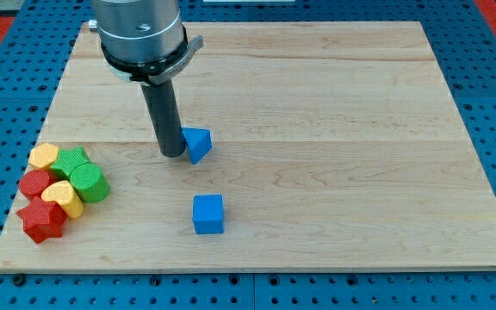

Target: Separate the group of blocks

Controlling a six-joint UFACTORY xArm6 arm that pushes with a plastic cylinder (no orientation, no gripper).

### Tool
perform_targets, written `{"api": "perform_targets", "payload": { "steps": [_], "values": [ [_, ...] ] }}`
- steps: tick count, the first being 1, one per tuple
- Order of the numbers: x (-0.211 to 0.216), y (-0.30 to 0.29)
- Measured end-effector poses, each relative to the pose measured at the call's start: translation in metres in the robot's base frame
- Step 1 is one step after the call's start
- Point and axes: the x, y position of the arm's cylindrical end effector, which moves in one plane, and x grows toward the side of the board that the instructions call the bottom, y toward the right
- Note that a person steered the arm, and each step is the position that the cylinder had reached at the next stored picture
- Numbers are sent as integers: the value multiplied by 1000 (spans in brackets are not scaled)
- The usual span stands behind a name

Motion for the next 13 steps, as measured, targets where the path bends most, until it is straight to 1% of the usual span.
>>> {"api": "perform_targets", "payload": {
  "steps": [1,2,3,4,5,7,8,9,11,12,13],
  "values": [
    [-31,-22],
    [-58,-59],
    [-62,-152],
    [-45,-198],
    [-38,-199],
    [86,-198],
    [123,-198],
    [120,-180],
    [83,-117],
    [83,-131],
    [72,-118]
  ]
}}
